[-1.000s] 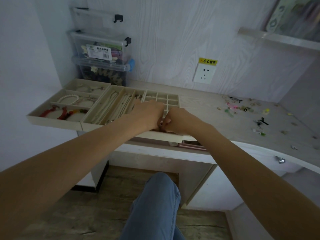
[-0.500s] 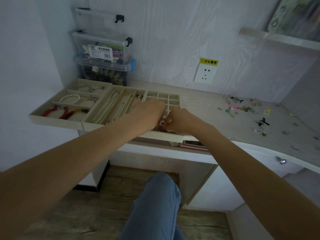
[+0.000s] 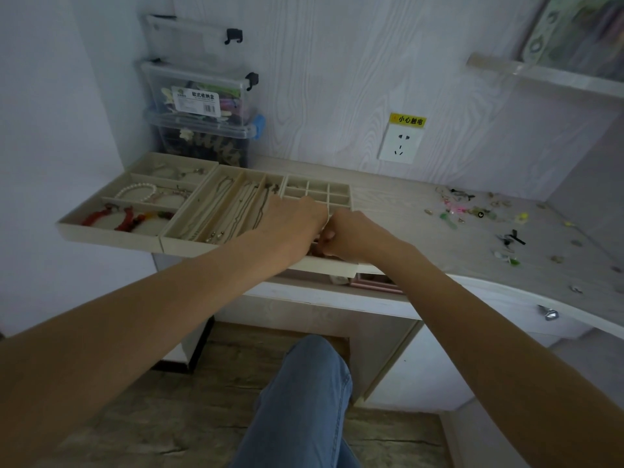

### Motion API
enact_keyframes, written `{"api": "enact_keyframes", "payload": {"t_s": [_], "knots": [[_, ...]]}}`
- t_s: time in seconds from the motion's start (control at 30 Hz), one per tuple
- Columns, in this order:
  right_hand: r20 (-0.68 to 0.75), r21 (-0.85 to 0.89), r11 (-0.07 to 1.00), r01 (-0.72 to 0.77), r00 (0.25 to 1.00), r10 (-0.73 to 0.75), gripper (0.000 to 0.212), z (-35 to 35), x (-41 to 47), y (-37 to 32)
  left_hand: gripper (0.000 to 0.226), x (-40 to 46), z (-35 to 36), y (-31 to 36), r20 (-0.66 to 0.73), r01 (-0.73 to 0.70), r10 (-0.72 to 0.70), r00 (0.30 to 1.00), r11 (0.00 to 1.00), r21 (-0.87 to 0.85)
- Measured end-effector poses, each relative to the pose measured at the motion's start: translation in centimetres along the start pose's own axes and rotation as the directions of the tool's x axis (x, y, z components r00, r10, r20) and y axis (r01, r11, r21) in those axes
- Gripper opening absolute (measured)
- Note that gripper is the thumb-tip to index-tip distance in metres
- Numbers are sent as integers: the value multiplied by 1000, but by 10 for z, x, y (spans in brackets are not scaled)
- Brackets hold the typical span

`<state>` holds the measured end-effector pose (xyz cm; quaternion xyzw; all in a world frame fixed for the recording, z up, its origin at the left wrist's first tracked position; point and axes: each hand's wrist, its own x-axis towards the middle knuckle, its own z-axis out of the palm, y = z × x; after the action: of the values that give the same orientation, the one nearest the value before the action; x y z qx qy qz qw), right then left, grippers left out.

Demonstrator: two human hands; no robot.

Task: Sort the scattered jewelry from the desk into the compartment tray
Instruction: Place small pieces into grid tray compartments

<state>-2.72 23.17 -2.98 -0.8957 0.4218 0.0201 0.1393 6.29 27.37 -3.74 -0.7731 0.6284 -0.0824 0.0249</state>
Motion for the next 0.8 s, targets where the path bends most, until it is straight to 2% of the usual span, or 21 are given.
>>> {"api": "enact_keyframes", "payload": {"t_s": [0.07, 0.2, 0.3, 0.37, 0.47, 0.63, 0.8], "knots": [[3, -11, 1000, 6, 1000, -6, 38, 0, -1, 0, 9, 0, 0, 1, 19, -23, 23, 1000, 1000, 4], [-1, -20, 1000, 8, 1000, -8, 38, 1, 0, 2, 12, -3, 1, -1, 1, -90, 91, 996, 994, 66], [2, -6, 1000, 4, 1000, -4, 37, 2, 2, 3, 35, -3, -3, -8, 16, -120, 119, 993, 991, 63], [5, -9, 1000, 4, 1000, -4, 36, 2, 3, 3, 37, -4, -8, -9, 50, -140, 137, 989, 989, 45], [1, -13, 1000, 8, 1000, -8, 39, 3, 2, 3, 20, -4, -13, -6, 106, -155, 145, 984, 984, 92], [-5, -15, 1000, 8, 1000, -8, 30, 2, 0, 3, 5, -2, -17, -1, 125, -235, 218, 968, 960, 153], [21, 13, 1000, 5, 1000, -5, 25, 0, 1, 5, 35, -6, -17, -8, 87, -248, 242, 966, 966, 68]]}}
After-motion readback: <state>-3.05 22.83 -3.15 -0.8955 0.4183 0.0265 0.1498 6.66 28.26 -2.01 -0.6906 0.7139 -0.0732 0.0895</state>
